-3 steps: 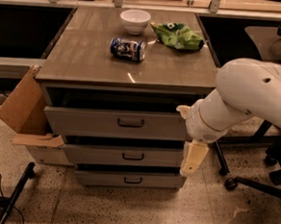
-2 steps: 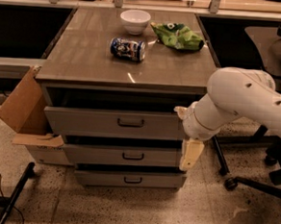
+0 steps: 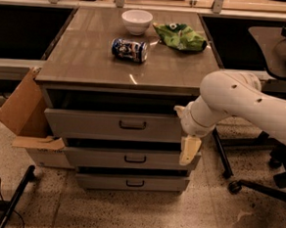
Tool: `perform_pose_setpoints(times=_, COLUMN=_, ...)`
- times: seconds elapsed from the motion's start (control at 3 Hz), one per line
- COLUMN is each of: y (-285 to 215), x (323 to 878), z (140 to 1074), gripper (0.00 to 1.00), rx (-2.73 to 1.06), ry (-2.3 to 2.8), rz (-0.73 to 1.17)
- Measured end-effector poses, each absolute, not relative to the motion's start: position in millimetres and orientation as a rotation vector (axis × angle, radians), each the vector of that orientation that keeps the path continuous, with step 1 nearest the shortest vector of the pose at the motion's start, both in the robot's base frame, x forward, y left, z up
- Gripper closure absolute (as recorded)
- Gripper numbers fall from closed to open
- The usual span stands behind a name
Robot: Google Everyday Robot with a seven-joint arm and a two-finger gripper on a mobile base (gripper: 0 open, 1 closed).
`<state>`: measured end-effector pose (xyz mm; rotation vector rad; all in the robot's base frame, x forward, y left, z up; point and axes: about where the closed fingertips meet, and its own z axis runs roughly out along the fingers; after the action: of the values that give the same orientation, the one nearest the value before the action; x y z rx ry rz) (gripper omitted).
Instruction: Open top drawer
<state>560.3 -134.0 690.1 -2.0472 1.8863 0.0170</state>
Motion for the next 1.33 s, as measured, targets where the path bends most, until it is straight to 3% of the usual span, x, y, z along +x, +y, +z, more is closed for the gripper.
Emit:
perform_pose_setpoints(times=0.67, y=-133.2, x=600.6, z=662.5, gripper=0.00, rx=-2.087, ry=1.932, rz=-0.048)
perform_pose_setpoints(times=1.33, y=-132.5, x=590.1, z=649.6, gripper=0.42, rx=-2.115, ry=1.945, rz=-0.031)
